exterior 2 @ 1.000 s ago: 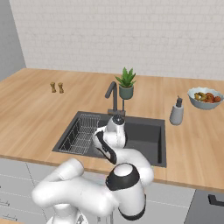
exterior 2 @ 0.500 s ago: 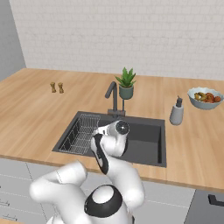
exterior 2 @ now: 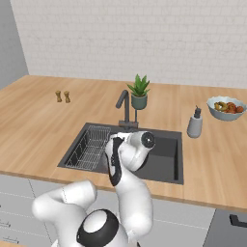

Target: Put the colander in the sink, put the orange, apple in the colander, and turn on the sink faucet and pour water over the colander.

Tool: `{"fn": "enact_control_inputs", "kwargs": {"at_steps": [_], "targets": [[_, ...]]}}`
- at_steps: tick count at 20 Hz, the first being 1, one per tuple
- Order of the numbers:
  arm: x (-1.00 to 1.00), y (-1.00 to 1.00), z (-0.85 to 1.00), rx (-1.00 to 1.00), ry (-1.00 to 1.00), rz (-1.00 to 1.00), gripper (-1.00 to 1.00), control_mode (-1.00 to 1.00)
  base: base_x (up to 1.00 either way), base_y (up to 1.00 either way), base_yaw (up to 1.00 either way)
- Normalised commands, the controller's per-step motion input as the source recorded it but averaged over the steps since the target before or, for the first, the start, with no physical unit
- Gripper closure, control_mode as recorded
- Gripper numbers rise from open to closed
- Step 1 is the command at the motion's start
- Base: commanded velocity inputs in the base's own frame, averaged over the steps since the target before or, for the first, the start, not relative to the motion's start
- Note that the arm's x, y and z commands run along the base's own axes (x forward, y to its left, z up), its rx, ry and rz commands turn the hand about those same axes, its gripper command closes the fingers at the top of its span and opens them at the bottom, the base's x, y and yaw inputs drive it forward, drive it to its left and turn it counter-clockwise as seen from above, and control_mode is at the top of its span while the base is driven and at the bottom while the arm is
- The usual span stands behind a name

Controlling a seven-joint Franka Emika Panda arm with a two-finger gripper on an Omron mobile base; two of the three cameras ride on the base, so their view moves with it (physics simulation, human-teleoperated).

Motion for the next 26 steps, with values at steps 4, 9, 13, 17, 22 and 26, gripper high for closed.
{"fn": "enact_control_inputs", "kwargs": {"at_steps": [4, 9, 13, 17, 22, 26], "targets": [[-0.07, -0.1, 0.62, 0.18, 0.13, -0.16, -1.0, -1.0, 0.0, 0.0, 0.0], [-0.25, -0.07, 0.32, 0.22, 0.09, -0.13, -1.0, -1.0, 0.0, 0.0, 0.0], [-0.24, 0.0, 0.16, 0.33, 0.13, -0.25, -1.0, -1.0, 0.0, 0.0, 0.0], [-0.11, -0.02, 0.28, 0.52, 0.18, -0.32, -1.0, -1.0, 0.0, 0.0, 0.0], [-0.03, 0.0, 0.34, 0.56, 0.23, -0.42, -1.0, -1.0, 0.0, 0.0, 0.0], [0.0, -0.02, 0.48, 0.64, 0.47, -0.38, -1.0, -1.0, 0.0, 0.0, 0.0]]}}
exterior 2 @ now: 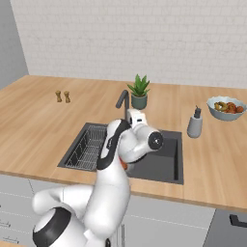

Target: Put the colander in the sink, put the orange, apple in the colander, and turn on the sink faucet and pour water over the colander.

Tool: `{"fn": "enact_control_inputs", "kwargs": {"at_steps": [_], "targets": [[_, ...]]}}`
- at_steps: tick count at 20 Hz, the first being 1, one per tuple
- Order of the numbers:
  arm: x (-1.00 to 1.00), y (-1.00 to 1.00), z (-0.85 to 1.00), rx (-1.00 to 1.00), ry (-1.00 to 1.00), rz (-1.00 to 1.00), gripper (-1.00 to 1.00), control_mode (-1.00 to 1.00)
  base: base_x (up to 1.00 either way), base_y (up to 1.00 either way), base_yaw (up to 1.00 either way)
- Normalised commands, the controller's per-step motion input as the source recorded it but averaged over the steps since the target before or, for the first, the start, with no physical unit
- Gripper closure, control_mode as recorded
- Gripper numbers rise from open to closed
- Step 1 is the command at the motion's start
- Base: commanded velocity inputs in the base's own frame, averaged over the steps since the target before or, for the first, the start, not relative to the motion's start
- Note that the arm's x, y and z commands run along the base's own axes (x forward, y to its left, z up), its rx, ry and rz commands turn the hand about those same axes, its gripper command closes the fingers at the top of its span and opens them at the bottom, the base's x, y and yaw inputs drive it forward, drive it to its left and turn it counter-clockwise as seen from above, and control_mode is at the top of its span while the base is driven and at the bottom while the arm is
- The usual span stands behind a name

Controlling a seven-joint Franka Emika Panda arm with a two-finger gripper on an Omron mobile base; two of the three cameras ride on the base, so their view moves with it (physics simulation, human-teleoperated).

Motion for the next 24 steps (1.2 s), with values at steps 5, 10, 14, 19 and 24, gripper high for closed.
{"fn": "enact_control_inputs", "kwargs": {"at_steps": [5, 10, 14, 19, 24], "targets": [[0.01, -0.18, 0.34, 0.64, 0.46, -0.24, -1.0, -1.0, 0.0, 0.0, 0.0], [0.04, -0.37, 0.17, 0.75, 0.36, -0.12, -1.0, -1.0, 0.0, 0.0, 0.0], [0.26, -0.09, 0.0, 0.71, 0.13, -0.1, -1.0, -1.0, 0.0, 0.0, 0.0], [0.59, 0.12, -0.02, 0.56, 0.1, -0.05, -1.0, -1.0, 0.0, 0.0, 0.0], [0.49, 0.12, -0.21, 0.26, 0.19, 0.0, -1.0, -1.0, 0.0, 0.0, 0.0]]}}
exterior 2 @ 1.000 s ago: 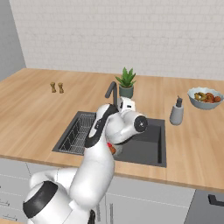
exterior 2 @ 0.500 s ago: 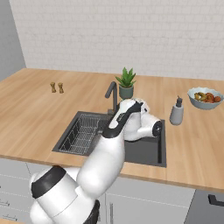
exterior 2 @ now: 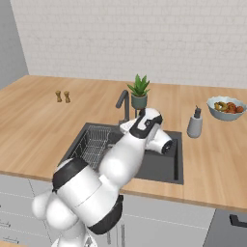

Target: Put the colander in the sink, put the orange, apple in the colander, and turn on the sink faucet and pour water over the colander.

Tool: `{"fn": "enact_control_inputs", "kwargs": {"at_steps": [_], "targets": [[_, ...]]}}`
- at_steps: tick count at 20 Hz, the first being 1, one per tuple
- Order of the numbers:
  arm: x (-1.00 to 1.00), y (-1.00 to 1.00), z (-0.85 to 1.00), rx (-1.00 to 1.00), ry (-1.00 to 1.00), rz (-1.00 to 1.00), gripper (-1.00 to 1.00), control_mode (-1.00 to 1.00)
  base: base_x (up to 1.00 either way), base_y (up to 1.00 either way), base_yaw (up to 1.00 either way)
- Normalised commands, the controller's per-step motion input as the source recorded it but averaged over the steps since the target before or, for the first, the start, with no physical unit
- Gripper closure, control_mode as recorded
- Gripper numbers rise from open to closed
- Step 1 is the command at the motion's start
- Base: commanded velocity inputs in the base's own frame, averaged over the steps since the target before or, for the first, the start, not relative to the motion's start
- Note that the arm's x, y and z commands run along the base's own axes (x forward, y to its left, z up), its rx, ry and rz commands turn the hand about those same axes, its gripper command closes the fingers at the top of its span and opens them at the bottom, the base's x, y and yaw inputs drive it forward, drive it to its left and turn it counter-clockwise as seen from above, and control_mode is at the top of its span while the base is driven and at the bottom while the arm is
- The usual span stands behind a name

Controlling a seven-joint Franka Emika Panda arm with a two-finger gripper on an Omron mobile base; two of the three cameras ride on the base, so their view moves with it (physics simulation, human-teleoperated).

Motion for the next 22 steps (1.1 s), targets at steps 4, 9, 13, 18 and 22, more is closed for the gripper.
{"fn": "enact_control_inputs", "kwargs": {"at_steps": [4, 9, 13, 18, 22], "targets": [[0.23, -0.01, -0.26, 0.15, 0.21, 0.0, -1.0, -1.0, 0.0, 0.0, 0.0], [0.07, -0.08, -0.09, 0.21, 0.08, 0.0, -1.0, -1.0, 0.0, 0.0, 0.0], [0.01, -0.03, -0.15, 0.18, 0.01, 0.0, -1.0, -1.0, 0.0, 0.0, 0.0], [0.0, 0.19, -0.21, 0.01, -0.14, -0.01, -1.0, -1.0, 0.0, 0.0, 0.0], [0.09, 0.26, -0.06, -0.12, -0.06, -0.04, -1.0, -1.0, 0.0, 0.0, 0.0]]}}
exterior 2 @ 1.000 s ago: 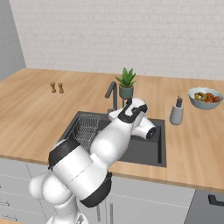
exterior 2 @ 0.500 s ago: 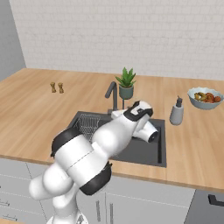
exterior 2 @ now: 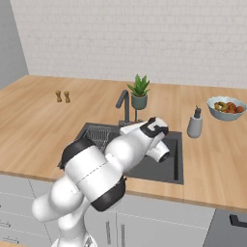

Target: Put the colander in the sink, put the orange, apple in the colander, and turn on the sink faucet and pour water over the colander.

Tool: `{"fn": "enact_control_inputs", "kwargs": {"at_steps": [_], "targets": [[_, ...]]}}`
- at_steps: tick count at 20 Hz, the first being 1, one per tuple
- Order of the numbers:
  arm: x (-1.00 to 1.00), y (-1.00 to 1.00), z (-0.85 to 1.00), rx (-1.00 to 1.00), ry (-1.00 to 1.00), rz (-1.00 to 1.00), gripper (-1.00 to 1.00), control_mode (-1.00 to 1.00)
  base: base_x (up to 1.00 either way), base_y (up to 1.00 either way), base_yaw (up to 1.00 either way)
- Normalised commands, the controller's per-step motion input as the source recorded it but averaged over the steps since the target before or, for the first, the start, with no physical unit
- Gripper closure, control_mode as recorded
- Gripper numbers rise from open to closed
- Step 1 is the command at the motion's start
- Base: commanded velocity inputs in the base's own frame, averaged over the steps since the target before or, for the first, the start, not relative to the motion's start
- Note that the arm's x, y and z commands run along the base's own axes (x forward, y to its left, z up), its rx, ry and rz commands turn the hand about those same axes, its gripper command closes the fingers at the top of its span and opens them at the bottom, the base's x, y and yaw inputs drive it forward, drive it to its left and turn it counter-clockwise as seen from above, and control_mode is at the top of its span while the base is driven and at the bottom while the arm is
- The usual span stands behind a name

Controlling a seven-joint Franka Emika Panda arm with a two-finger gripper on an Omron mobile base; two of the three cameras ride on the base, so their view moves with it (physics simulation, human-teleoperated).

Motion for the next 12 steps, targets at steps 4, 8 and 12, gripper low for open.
{"fn": "enact_control_inputs", "kwargs": {"at_steps": [4, 8, 12], "targets": [[0.23, 0.09, -0.04, -0.12, 0.0, -0.09, -1.0, -1.0, 0.0, 0.0, 0.0], [0.24, 0.0, 0.0, -0.06, 0.0, -0.11, -1.0, -1.0, 0.0, 0.0, 0.0], [0.22, 0.03, -0.05, 0.0, 0.0, -0.08, -1.0, -1.0, 0.0, 0.0, 0.0]]}}
